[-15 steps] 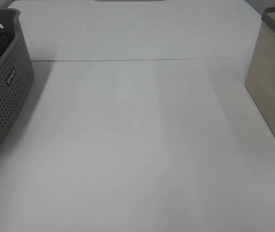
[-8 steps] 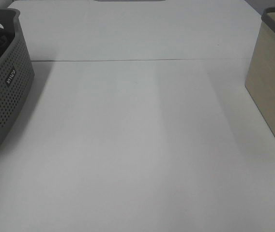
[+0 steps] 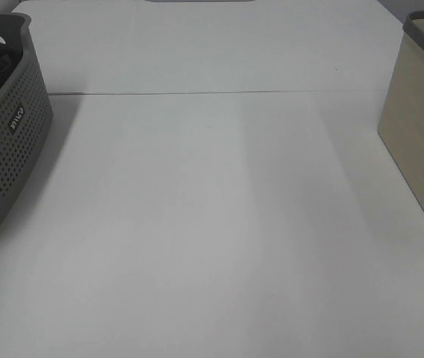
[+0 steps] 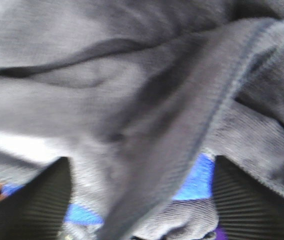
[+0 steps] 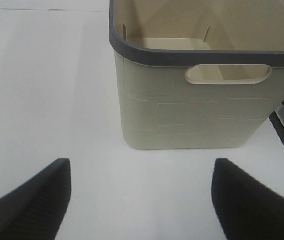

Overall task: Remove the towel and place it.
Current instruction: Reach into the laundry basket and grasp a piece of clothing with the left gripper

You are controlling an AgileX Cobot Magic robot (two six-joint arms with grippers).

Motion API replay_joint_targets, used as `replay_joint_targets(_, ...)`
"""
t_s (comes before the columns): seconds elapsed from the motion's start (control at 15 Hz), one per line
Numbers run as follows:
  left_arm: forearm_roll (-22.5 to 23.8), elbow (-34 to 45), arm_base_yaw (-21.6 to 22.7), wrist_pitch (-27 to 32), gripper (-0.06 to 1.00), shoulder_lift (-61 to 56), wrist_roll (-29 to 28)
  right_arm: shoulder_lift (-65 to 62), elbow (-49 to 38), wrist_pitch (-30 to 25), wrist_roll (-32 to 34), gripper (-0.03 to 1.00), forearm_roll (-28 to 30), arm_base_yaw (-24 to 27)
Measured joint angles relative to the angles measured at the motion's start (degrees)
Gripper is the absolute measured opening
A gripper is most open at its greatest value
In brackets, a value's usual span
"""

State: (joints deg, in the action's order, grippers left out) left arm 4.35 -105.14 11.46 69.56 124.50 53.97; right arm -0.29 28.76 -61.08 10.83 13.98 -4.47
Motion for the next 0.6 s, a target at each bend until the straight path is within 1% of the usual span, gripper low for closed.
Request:
replay_joint_targets(0.13, -0.17, -1.15, 0.0, 0.0, 0.65, 0.0, -2.52, 0.0, 0.0, 0.0, 0.0, 0.76, 0.0, 0.0)
replay_joint_targets(0.4, -1.89, -1.38, 0.0, 0.0, 0.65, 0.0, -5.39, 0.0, 0.0, 0.0, 0.0, 0.76, 0.0, 0.0)
replay_joint_targets(0.47, -2.01, -1.38, 0.0, 0.0, 0.65, 0.0, -6.65, 0.0, 0.0, 0.0, 0.0, 0.76, 0.0, 0.0)
replay_joint_targets(0.6, -2.23, -1.38, 0.0, 0.0, 0.65, 0.0, -11.0, 0.0, 0.0, 0.0, 0.0, 0.76, 0.0, 0.0)
